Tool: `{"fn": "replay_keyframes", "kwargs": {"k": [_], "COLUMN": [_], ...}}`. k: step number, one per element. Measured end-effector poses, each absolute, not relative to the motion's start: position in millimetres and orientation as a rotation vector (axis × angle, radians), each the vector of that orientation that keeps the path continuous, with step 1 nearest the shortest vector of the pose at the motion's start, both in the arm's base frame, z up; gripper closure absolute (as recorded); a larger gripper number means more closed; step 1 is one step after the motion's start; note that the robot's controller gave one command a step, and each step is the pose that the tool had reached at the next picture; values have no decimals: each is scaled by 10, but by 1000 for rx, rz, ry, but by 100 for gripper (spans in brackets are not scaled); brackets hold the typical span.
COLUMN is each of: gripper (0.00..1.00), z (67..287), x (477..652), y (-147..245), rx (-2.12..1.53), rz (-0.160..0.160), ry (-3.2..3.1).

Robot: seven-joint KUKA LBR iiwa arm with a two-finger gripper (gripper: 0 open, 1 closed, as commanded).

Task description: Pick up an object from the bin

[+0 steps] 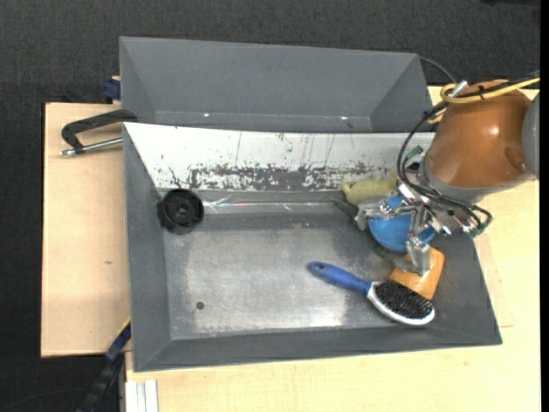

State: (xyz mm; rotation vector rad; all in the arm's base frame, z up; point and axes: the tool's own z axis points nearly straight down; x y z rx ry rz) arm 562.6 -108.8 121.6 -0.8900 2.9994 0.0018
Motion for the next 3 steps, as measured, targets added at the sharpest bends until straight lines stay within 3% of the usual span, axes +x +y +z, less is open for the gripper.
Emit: {"fn": "replay_keyframes", "kwargs": {"k": [1, 2, 3], "gripper": [0, 100, 100], "z": [889, 926, 2060], "x": [4984, 5019, 5060], "y": [-907, -925, -938], "rx": [-586, -584, -613], "rz": [3, -6, -6], "ry": [3086, 3075, 3068]}}
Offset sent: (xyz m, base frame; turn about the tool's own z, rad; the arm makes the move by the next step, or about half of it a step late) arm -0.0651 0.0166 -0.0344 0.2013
